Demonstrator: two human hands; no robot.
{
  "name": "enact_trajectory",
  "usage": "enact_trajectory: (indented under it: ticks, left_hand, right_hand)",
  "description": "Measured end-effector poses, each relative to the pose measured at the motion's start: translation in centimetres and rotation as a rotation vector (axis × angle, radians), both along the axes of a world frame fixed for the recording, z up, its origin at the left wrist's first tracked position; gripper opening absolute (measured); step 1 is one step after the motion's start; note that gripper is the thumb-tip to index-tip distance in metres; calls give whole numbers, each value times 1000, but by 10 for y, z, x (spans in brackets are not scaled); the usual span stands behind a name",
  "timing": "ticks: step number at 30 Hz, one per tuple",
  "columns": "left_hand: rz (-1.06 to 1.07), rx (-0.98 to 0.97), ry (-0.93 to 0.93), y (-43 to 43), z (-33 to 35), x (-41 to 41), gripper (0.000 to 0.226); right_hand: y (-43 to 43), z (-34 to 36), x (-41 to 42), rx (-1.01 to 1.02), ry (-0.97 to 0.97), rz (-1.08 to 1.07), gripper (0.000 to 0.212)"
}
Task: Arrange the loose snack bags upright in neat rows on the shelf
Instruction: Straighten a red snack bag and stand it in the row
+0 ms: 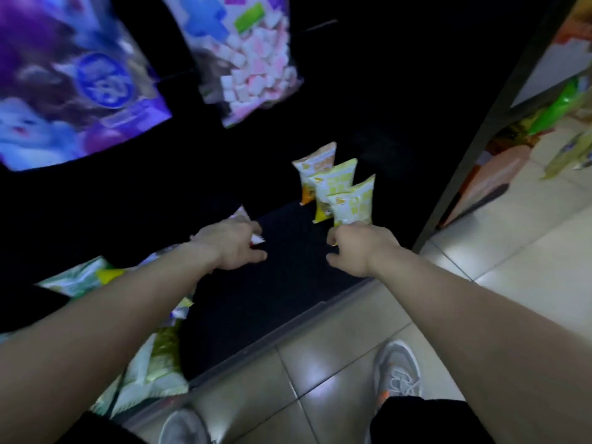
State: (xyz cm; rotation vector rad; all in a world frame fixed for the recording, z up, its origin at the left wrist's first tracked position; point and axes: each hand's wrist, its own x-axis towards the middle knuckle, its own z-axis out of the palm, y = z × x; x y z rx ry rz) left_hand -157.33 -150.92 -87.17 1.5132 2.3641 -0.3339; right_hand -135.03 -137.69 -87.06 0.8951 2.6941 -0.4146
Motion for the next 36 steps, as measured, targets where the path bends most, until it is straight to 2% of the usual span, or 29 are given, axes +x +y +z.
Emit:
enact_trajectory:
  ticks: [6, 9, 13, 19, 23, 28, 31, 36]
  left_hand:
    - [249, 82, -56, -117, 2, -47, 70]
    - [321, 154, -44, -139, -3, -67, 73]
    - [307, 178, -43, -149, -15, -90, 73]
    - [302, 208, -84, -151, -37, -113, 73]
    - [316, 268, -95, -150, -42, -119, 65]
    - [325, 259, -84, -155, -50, -118, 64]
    - [327, 258, -88, -157, -50, -118, 64]
    - [321, 277, -87, -158, -42, -117, 63]
  right_hand:
    - [-42, 7, -56, -10, 13, 82, 52]
    - [-52, 1, -84, 6, -37, 113, 55]
    - [-46, -23, -133, 62, -112, 164, 58]
    - [-41, -99, -223, -163, -4, 14, 61]
    - [-39, -147, -272, -235, 21, -158, 88]
    - [-31, -174, -293, -262, 95, -272, 121]
    - [-28, -179, -289, -262, 175, -294, 106]
    - [-36, -170, -273, -407, 365, -289, 86]
